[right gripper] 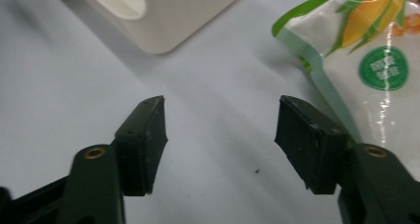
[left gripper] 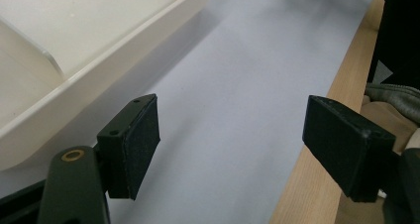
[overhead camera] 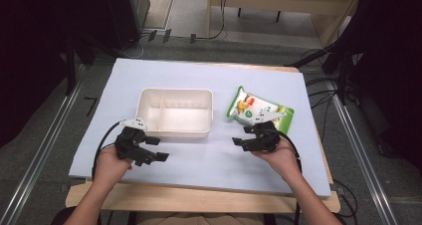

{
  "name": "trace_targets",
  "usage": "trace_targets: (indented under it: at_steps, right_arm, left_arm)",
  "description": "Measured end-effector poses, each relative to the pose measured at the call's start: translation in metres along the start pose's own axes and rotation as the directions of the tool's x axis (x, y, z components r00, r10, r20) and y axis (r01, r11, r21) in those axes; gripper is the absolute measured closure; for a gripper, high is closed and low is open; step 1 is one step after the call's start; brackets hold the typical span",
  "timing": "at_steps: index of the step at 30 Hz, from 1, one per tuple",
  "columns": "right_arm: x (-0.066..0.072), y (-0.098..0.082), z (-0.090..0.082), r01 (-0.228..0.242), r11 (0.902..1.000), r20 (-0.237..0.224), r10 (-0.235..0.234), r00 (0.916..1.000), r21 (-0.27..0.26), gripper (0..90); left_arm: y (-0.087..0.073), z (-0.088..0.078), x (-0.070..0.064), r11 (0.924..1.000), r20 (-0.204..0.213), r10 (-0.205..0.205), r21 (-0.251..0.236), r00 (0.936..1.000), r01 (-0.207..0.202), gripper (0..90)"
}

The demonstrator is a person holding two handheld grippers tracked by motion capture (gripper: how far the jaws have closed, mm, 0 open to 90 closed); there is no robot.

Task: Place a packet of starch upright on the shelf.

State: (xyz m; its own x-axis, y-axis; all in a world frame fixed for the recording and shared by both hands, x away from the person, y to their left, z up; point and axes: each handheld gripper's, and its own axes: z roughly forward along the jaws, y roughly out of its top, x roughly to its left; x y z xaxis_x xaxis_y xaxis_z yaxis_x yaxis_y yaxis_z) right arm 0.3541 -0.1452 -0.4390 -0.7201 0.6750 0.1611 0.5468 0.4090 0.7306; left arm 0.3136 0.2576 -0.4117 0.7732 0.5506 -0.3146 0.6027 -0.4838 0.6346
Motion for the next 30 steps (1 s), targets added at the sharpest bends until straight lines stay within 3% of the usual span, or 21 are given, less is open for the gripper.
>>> trace_targets:
  at_steps: [7,11,13,18,20,25,30]
  right_arm:
    - [-0.018,0.001,0.010,-0.011,0.9997,0.064,0.010,0.9979,0.023,57.2]
    - [-0.028,0.001,0.013,-0.044,0.9983,0.069,0.042,0.9968,0.039,67.2]
    - [-0.038,0.001,0.015,-0.077,0.9963,0.095,0.073,0.9927,0.038,77.1]
    - [-0.052,-0.004,0.021,-0.136,0.9871,0.124,0.126,0.9843,0.084,89.0]
    - [-0.056,-0.005,0.021,-0.160,0.9837,0.108,0.151,0.9827,0.082,90.0]
    - [-0.057,-0.007,0.022,-0.154,0.9831,0.125,0.141,0.9821,0.099,90.0]
    - [-0.065,-0.010,0.020,-0.189,0.9763,0.137,0.174,0.9752,0.106,90.0]
  left_arm:
    - [0.000,0.001,0.000,1.0000,0.000,0.000,0.008,1.0000,0.000,23.0]
    - [0.000,0.002,0.000,1.0000,0.004,-0.002,0.004,1.0000,0.002,23.0]
    - [0.000,0.002,0.000,1.0000,0.001,-0.002,0.006,1.0000,0.002,23.0]
    - [0.000,0.000,0.000,1.0000,-0.001,-0.001,0.002,1.0000,0.001,23.0]
    - [0.000,0.000,0.000,1.0000,-0.002,0.001,0.003,1.0000,-0.001,23.0]
    - [0.000,0.000,0.000,1.0000,0.000,0.003,0.003,1.0000,-0.003,23.0]
    - [0.000,-0.001,0.000,1.0000,0.000,-0.003,-0.003,1.0000,0.003,23.0]
